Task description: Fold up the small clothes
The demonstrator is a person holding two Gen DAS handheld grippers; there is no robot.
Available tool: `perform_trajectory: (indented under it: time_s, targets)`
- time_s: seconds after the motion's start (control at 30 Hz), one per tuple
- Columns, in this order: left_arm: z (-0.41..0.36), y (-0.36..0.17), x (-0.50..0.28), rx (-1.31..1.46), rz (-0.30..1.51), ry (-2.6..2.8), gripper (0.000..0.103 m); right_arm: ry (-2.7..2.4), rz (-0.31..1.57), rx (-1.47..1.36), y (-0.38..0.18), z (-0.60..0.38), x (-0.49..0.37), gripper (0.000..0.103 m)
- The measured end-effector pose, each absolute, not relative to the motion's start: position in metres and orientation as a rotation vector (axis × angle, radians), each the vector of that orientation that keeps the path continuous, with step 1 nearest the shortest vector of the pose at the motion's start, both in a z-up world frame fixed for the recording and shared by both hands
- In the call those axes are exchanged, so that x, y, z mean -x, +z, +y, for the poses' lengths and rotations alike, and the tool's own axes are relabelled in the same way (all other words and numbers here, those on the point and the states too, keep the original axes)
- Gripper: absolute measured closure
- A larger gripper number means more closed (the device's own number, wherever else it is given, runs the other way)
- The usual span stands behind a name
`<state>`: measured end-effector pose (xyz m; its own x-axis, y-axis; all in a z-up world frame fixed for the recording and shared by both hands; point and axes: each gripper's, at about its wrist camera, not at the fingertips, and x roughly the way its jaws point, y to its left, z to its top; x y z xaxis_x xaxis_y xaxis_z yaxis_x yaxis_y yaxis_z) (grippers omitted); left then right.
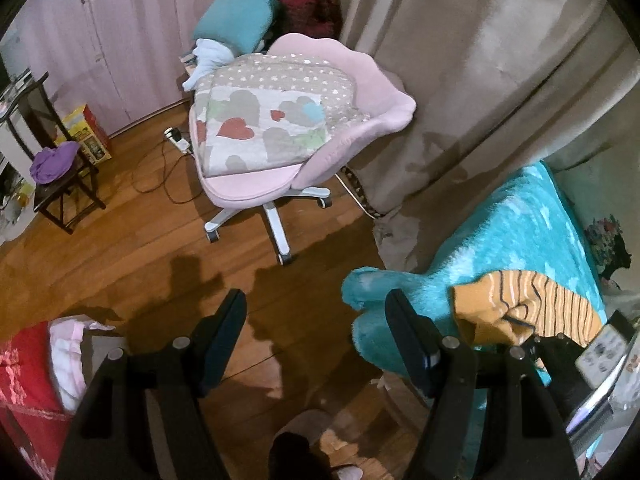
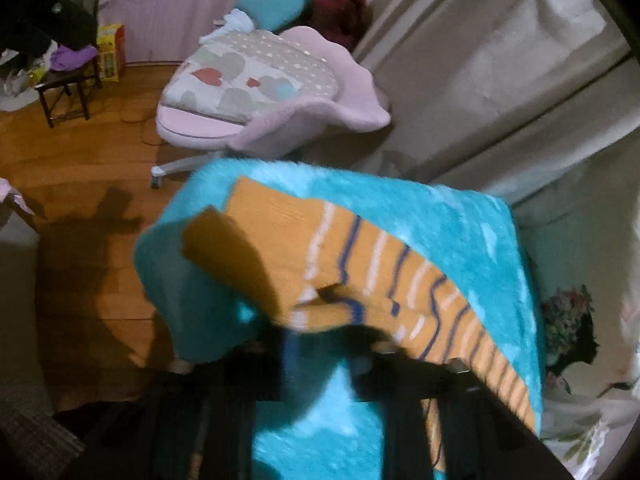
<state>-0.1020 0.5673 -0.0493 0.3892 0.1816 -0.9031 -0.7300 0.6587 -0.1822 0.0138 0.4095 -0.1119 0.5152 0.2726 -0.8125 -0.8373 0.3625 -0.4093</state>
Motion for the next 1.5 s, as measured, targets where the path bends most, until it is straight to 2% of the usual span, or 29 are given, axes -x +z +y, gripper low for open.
perform_trajectory:
  time_s: [0.23,0.37,0.5,0.7,0.9,1.03,1.1,1.17,1.37,1.5]
  targets:
    - [0.536,-0.048,0.054,0.579,1.036,0.541,0.032,0.729,0.858,0.385,-0.033,0.342,-0.078,0.097]
    - [0.497,-0.04,0.019,0.525,1.037,0.457,0.032,0.558,0.886,0.033,0.007,0.233,-0.127,0.097]
    - [0.445,-0.029,-0.011,0.455,1.041,0.368,0.032,0.329,0.882,-0.277,0.017,0.081,-0.155,0.096]
    - [0.351,-0.017,-0.039,0.376,1.053,0.247,0.032,-0.004,0.927,-0.608,-0.029,-0.137,-0.142,0.096]
    - [0.268,-0.021,-0.06,0.309,1.101,0.163,0.032,-0.121,1.045,-0.854,-0.101,-0.264,-0.124,0.096]
    - [0.218,-0.021,-0.069,0.259,1.105,0.125,0.032,-0.13,1.039,-0.85,-0.101,-0.297,-0.111,0.094]
    - [0.197,-0.021,-0.074,0.239,1.106,0.109,0.032,-0.132,1.031,-0.834,-0.096,-0.314,-0.105,0.085]
    - [0.177,-0.023,-0.081,0.221,1.11,0.089,0.032,-0.131,1.008,-0.808,-0.088,-0.323,-0.102,0.083]
    - [0.112,-0.044,-0.106,0.143,1.134,0.014,0.032,-0.005,1.0,-0.688,-0.079,-0.319,-0.112,0.083]
    - [0.077,-0.066,-0.121,0.1,1.167,-0.025,0.032,0.058,1.058,-0.641,-0.095,-0.307,-0.137,0.083]
